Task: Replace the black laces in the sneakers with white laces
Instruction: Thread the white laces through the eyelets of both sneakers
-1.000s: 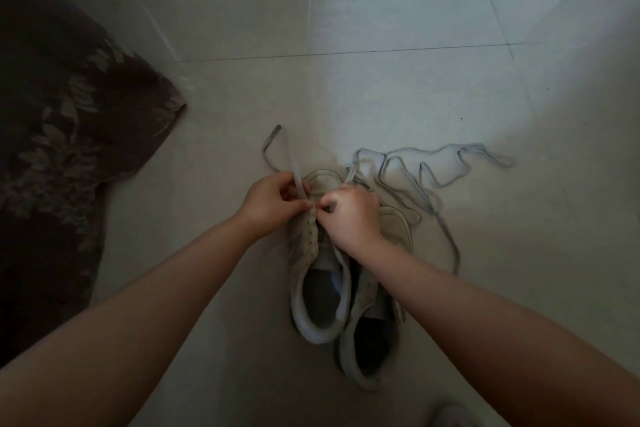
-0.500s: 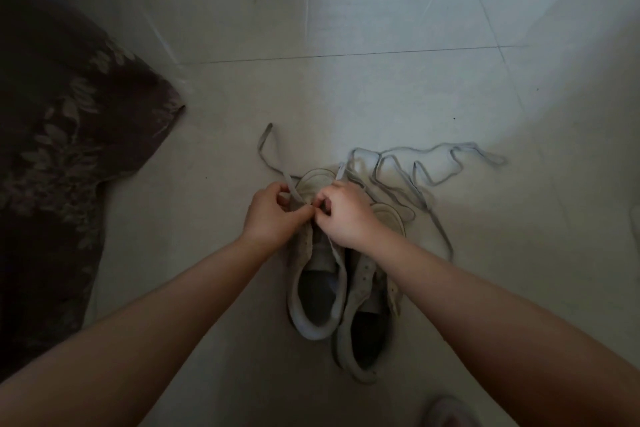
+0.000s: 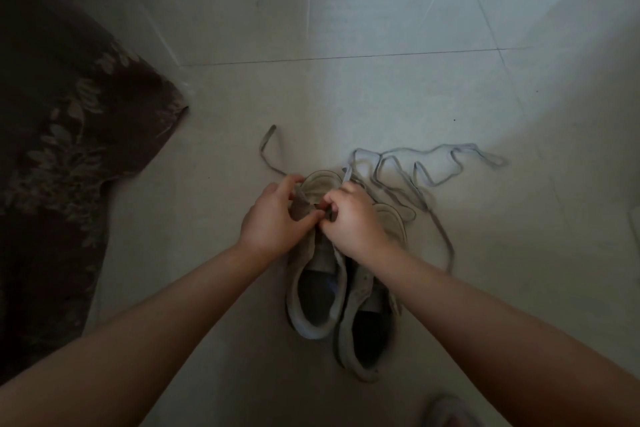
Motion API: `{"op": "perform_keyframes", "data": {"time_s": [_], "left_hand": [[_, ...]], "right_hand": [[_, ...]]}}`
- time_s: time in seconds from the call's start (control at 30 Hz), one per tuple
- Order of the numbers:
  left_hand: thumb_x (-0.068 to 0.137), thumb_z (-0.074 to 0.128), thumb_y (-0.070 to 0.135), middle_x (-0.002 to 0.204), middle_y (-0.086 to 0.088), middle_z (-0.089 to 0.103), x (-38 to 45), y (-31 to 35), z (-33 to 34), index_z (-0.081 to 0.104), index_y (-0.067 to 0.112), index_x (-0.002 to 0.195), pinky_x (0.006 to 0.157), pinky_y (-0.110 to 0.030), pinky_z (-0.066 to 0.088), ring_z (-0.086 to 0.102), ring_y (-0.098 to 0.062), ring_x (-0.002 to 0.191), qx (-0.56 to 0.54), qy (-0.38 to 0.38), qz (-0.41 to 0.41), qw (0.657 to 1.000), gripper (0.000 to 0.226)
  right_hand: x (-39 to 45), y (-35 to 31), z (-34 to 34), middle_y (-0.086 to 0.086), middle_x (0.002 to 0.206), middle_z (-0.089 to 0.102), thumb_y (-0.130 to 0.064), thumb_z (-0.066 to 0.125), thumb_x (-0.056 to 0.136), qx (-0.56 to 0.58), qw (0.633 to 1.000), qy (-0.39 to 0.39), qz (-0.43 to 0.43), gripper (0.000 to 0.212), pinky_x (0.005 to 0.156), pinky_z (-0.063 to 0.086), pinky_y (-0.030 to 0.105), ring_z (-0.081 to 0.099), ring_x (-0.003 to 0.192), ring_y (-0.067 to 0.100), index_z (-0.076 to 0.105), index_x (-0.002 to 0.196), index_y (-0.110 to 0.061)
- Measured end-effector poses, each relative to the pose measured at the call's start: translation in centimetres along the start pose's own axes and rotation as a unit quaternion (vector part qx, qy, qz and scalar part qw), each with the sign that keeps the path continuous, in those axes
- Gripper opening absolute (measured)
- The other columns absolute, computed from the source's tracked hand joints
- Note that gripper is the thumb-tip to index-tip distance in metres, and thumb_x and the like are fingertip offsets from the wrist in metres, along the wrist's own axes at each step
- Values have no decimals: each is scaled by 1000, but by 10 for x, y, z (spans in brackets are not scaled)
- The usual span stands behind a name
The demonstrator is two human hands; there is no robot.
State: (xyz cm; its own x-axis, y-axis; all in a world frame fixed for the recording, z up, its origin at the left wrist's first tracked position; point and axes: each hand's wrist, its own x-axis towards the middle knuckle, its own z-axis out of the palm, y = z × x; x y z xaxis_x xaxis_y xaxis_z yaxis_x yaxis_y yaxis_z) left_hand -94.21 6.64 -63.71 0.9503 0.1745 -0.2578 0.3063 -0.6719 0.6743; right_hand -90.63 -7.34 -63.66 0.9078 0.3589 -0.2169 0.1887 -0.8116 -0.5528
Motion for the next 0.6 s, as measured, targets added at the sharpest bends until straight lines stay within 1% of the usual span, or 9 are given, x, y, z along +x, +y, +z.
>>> {"op": "perform_keyframes", "data": {"time_s": [0.1, 0.13, 0.2, 0.27, 0.33, 0.43, 0.47, 0.53, 0.6], "left_hand": [[75, 67, 47, 116, -4, 56, -1, 1, -2, 55, 22, 128, 83, -37, 53, 63, -23, 99, 37, -23, 4, 999, 60], [73, 64, 50, 116, -5, 56, 0, 3, -3, 58, 22, 126, 83, -37, 52, 63, -24, 99, 55, -31, 5, 998, 60], [69, 56, 56, 110, -5, 57, 2, 13, -7, 62, 27, 118, 81, -33, 51, 63, -25, 96, 102, -54, 15, 993, 58], [72, 58, 55, 108, -4, 55, 5, 21, -8, 64, 28, 111, 78, -30, 48, 62, -25, 96, 139, -68, 21, 988, 48], [76, 59, 53, 110, -3, 54, 7, 24, -7, 63, 26, 109, 76, -29, 46, 62, -24, 98, 168, -68, 15, 983, 42], [74, 61, 52, 115, -5, 49, 4, 26, 0, 57, 23, 118, 79, -32, 47, 59, -25, 103, 214, -80, 23, 973, 53], [76, 61, 49, 117, -6, 47, 2, 27, 3, 54, 19, 120, 79, -34, 47, 58, -27, 105, 229, -85, 26, 969, 54], [81, 59, 38, 116, -10, 48, 1, 27, 6, 54, 14, 117, 77, -35, 48, 58, -30, 103, 218, -74, 22, 973, 44], [80, 57, 30, 109, -11, 58, 5, 20, 3, 61, 14, 109, 77, -36, 50, 61, -32, 98, 146, -66, 13, 987, 34]], "right_hand": [[-2, -1, 4, 12, 103, 52, -12, 70, 75, 16, 1000, 4, 17, 24, 85, 45, 34, 53, 97, 27, 67, 99, -5], [-2, -1, 4, 13, 104, 52, -10, 69, 75, 27, 999, 13, 20, 24, 86, 46, 38, 54, 97, 29, 67, 99, -5], [-3, 0, 4, 14, 103, 52, -8, 68, 75, 38, 999, 25, 24, 23, 85, 47, 40, 54, 96, 31, 66, 98, -5], [-3, 1, 5, 13, 101, 52, -6, 67, 75, 29, 999, 25, 22, 21, 83, 46, 40, 53, 96, 30, 65, 96, -5], [-2, 3, 6, 12, 99, 53, -5, 67, 74, 33, 999, 24, 24, 19, 83, 45, 36, 53, 95, 28, 63, 92, -4], [1, 4, 1, 5, 90, 52, -3, 69, 74, 73, 996, 30, 37, 14, 72, 37, 22, 51, 84, 19, 63, 87, -4], [2, 5, -2, 3, 86, 51, -3, 70, 74, 87, 995, 31, 41, 13, 69, 36, 22, 50, 80, 18, 64, 85, -4], [4, 5, -5, 3, 81, 52, -2, 72, 72, 95, 994, 29, 40, 12, 67, 38, 24, 52, 76, 20, 65, 82, -4], [5, 5, -7, 2, 77, 52, -4, 73, 71, 86, 995, 26, 36, 11, 63, 32, 24, 50, 73, 18, 65, 78, -4]]}}
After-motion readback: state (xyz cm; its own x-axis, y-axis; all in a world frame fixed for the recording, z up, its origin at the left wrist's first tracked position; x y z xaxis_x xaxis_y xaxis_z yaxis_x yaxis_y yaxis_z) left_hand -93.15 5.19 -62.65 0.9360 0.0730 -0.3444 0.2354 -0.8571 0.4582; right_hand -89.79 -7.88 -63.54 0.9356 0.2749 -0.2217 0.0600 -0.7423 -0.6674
